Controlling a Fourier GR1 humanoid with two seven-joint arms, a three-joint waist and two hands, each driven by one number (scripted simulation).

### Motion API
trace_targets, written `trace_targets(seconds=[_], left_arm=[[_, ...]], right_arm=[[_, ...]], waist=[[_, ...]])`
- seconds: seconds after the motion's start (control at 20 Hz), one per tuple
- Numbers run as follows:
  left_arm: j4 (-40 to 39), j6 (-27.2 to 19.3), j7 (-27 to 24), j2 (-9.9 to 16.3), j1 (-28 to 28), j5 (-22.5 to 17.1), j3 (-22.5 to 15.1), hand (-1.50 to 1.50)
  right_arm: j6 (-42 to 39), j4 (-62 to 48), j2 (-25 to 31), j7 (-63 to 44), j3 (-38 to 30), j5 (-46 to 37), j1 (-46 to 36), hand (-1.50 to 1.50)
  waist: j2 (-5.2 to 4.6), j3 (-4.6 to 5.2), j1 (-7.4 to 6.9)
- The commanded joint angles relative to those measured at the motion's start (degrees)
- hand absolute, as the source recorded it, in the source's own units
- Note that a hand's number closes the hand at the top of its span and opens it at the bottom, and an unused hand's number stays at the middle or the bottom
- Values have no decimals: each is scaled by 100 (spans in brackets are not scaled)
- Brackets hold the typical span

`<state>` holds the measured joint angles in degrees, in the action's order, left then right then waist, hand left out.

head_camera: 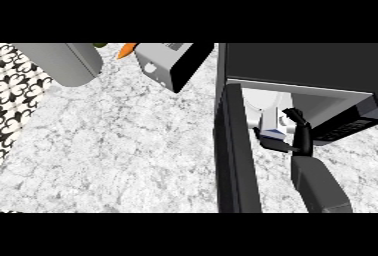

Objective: Pick up the milk, place it into the microwave and close the microwave

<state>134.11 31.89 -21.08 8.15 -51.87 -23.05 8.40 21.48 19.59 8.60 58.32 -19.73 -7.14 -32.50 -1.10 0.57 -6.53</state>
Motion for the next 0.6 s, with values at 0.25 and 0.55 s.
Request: trace_targets(seconds=[0.25, 0.55], left_arm=[[-21, -104, 96, 124, 239, -46, 169, -150], [-76, -111, 186, 199, 330, -35, 173, -150]], right_arm=[[90, 47, 850, -798, 147, -176, -955, 150], [291, 226, 849, -875, 184, -104, -825, 150]], waist=[[-267, -74, -436], [-267, -70, -500]])
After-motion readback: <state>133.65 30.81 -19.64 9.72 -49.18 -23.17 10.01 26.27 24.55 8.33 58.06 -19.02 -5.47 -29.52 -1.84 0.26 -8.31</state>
